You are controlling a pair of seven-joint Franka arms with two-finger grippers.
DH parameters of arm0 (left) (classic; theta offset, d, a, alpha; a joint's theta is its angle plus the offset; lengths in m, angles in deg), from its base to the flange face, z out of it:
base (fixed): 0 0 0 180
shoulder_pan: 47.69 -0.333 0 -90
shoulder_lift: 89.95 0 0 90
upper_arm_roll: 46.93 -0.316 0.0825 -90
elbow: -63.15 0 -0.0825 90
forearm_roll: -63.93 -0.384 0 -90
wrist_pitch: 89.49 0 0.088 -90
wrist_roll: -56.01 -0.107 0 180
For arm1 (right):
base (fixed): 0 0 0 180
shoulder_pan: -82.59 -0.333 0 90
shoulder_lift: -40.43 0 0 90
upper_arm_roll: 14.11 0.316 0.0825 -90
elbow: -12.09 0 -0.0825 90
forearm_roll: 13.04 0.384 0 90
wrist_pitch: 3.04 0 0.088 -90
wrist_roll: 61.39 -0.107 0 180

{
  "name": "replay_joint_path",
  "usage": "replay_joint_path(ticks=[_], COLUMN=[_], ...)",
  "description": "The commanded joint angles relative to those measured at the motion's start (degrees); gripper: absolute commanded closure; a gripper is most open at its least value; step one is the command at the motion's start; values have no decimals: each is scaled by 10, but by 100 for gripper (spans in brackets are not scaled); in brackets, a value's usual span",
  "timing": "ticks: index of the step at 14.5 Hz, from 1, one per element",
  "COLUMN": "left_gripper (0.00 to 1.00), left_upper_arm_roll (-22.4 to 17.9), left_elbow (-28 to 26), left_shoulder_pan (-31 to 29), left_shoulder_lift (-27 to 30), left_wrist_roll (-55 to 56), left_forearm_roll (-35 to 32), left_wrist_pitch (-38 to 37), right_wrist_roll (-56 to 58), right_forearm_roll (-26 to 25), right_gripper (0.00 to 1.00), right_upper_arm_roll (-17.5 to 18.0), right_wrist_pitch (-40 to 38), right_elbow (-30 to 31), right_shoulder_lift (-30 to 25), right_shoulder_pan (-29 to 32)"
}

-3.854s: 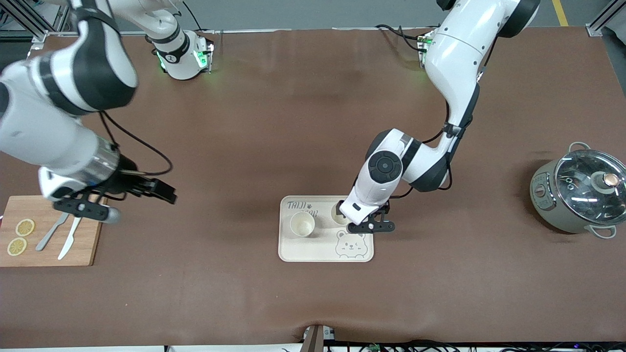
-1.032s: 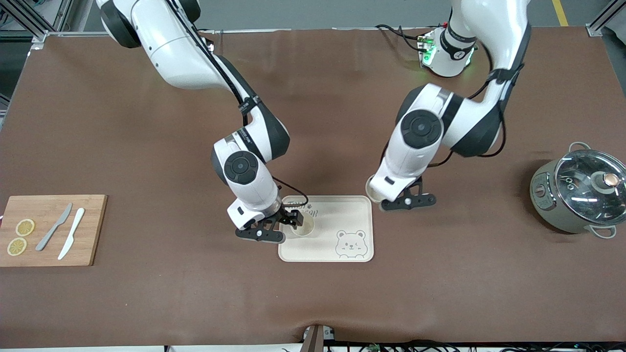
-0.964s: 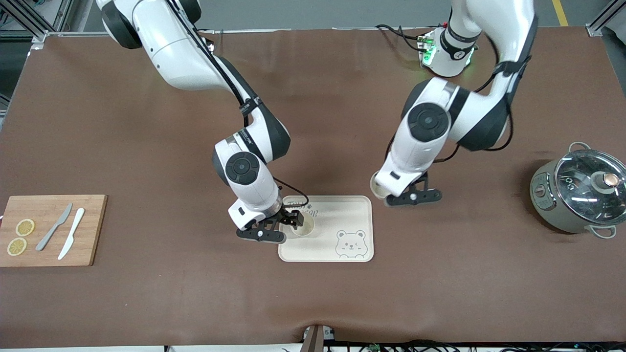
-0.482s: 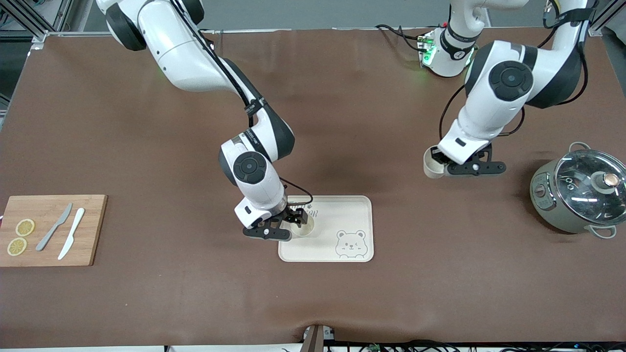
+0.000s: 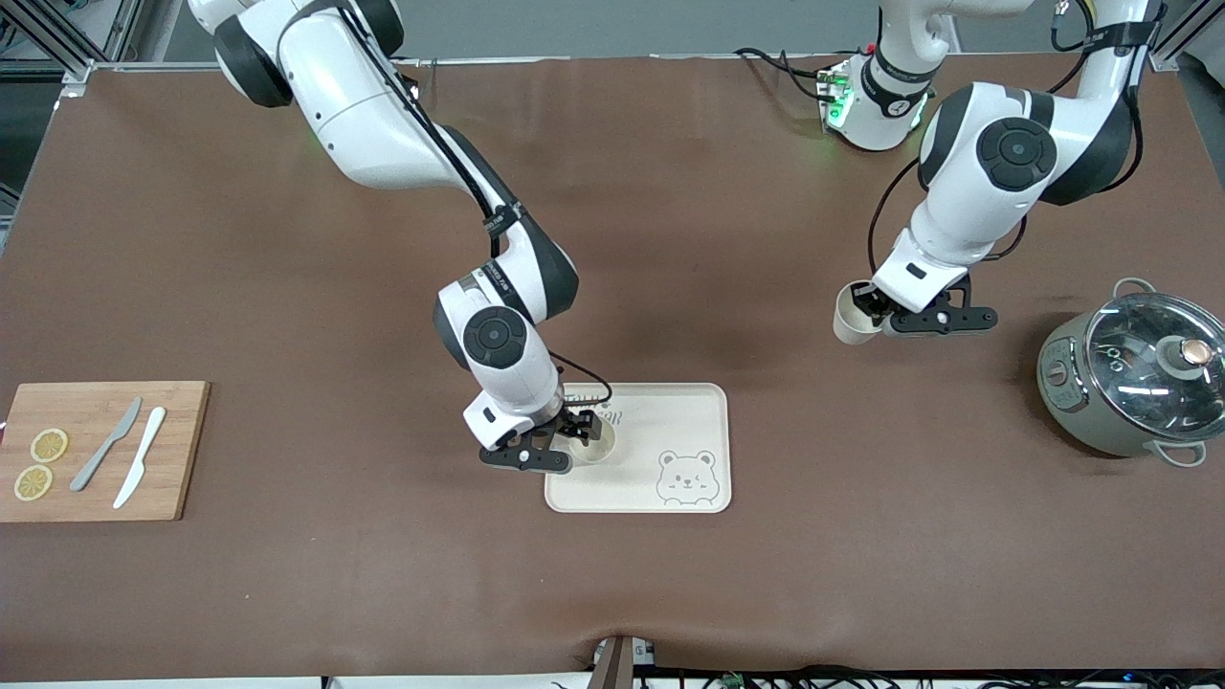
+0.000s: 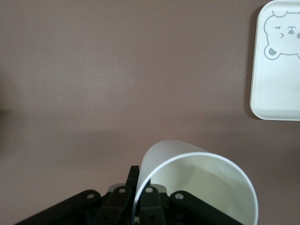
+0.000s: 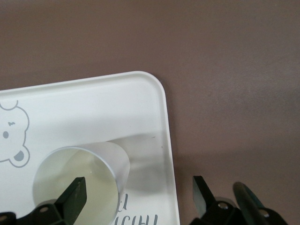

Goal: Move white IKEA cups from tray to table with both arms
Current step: 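Carry the cup off the tray with the left gripper toward the pot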

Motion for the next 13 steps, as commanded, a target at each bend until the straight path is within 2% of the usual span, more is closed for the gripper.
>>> replay_joint_path(ticks=[1,7,11,13], left_gripper=[100,100,100,100], left_upper_arm_roll=[6,7,5,5], left_elbow=[-46,-58,-56,-57], left_shoulder_pan=[-9,-29,-36,-51], left_shoulder_lift=[12,-17,-25,-32], left_wrist_roll=[-12,-12,-66,-89], left_forearm_roll=[12,20,138,161], left_wrist_pitch=[49,69,73,85], right_wrist_roll=[-13,-13,-13,-13], right_forearm_roll=[-11,-11,-11,-11], right_gripper=[0,0,0,0], right_upper_arm_roll=[-3,-3,-3,-3], right_wrist_pitch=[9,38,39,39], right_elbow=[-18,-17,-17,-17], right_shoulder_lift=[15,30,31,34], right_shoulder_pan=[-10,-12,-12,-12])
